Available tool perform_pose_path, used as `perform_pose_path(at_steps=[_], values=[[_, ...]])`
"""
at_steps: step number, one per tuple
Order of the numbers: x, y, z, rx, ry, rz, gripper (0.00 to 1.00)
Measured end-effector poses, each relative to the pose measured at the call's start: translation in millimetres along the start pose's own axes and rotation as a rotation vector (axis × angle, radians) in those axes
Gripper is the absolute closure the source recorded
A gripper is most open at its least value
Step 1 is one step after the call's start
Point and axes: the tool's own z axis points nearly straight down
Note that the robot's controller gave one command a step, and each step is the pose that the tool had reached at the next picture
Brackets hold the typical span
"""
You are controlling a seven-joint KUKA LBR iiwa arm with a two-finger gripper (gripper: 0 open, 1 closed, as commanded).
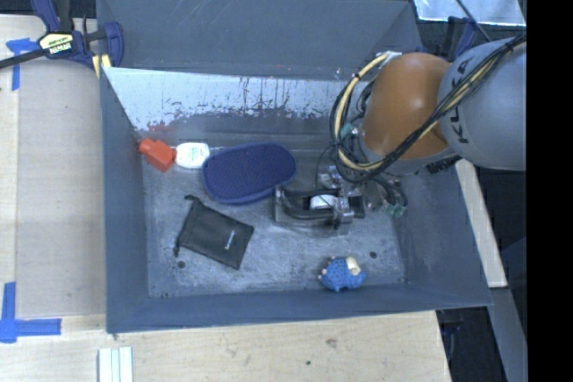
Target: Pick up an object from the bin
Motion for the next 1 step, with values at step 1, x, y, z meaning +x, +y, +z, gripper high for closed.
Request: perform_pose_path(at_steps=[1], values=[[-11.1, 6.1, -137.0, 0.003, -0.031, 0.012, 1.00]])
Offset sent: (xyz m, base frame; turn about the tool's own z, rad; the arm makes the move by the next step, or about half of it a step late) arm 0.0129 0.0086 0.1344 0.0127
